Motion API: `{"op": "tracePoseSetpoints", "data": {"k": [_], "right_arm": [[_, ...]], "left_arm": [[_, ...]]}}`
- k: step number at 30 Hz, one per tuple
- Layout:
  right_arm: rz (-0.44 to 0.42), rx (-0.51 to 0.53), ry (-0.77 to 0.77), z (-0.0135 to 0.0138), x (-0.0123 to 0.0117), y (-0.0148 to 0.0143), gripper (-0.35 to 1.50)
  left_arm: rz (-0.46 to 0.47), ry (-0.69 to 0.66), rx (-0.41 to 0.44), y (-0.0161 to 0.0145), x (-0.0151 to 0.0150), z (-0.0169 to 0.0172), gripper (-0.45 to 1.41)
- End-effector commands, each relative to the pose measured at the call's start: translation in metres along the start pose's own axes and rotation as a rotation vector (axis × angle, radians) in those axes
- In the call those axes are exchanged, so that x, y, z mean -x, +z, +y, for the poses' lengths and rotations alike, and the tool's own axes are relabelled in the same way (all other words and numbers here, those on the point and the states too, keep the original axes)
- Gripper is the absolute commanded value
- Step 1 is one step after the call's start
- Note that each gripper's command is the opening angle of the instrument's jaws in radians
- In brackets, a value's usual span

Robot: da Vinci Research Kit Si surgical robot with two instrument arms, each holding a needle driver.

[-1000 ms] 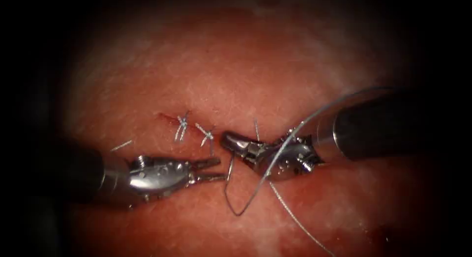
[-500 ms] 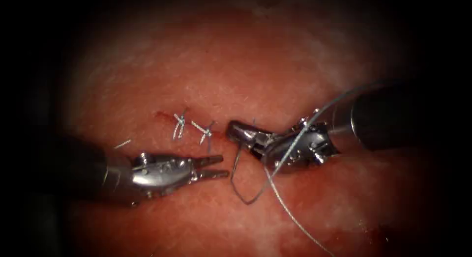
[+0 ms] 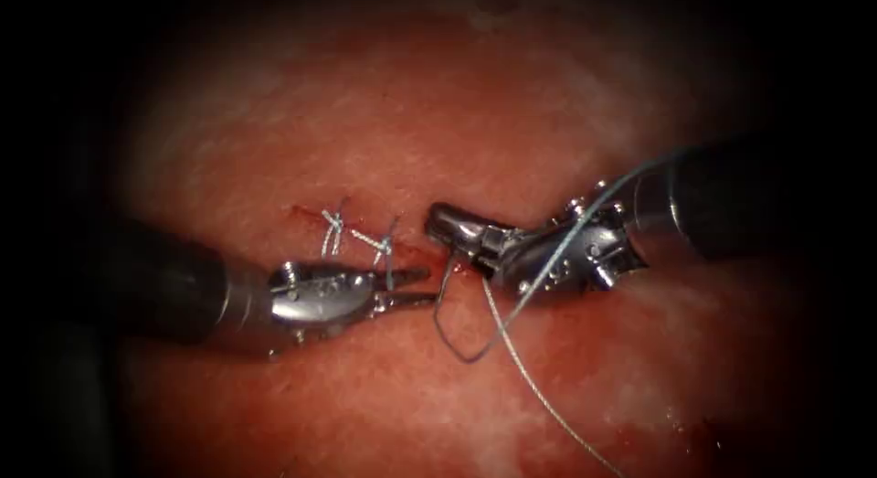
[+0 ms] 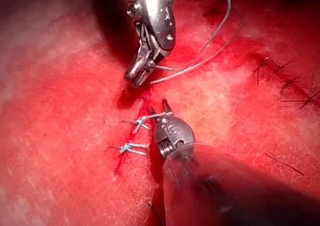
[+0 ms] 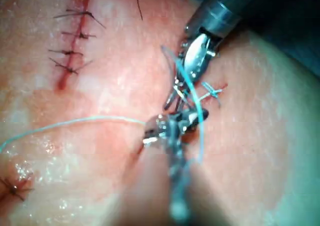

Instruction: Wound Closure

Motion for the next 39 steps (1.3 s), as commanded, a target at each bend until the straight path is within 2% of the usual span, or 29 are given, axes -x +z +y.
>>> {"op": "tracePoseSetpoints", "data": {"k": [1, 11, 20, 24, 25, 28, 34, 39], "right_arm": [[0.001, -0.003, -0.002, -0.0011, 0.0, 0.0003, -0.35], [0.018, 0.009, 0.005, -0.0007, 0.0004, 0.0004, -0.35], [0.022, 0.016, 0.084, 0.0001, 0.0004, 0.0003, -0.35], [-0.018, 0.032, 0.178, 0.0008, 0.0006, 0.0005, -0.35], [-0.048, 0.034, 0.254, 0.0012, 0.0011, 0.0008, -0.35], [-0.082, 0.028, 0.32, 0.0013, 0.002, 0.0009, -0.35], [-0.127, 0.053, 0.349, 0.0016, 0.0032, 0.0007, -0.35], [-0.119, 0.073, 0.355, 0.0025, 0.0035, 0.0005, -0.35]], "left_arm": [[-0.01, -0.01, 0.003, 0.0005, 0.0014, 0.0009, -0.05], [-0.049, -0.023, -0.012, 0.001, 0.0044, 0.0, -0.03], [-0.049, -0.025, -0.018, 0.0005, 0.0047, 0.0, -0.03], [-0.05, -0.026, -0.019, 0.0004, 0.0047, 0.0001, -0.03], [-0.05, -0.027, -0.02, 0.0004, 0.0047, 0.0002, -0.03], [-0.05, -0.029, -0.018, 0.0003, 0.0046, 0.0003, -0.03], [-0.051, -0.031, -0.017, 0.0001, 0.0045, 0.0004, -0.03], [-0.051, -0.032, -0.018, 0.0001, 0.0044, 0.0005, -0.03]]}}
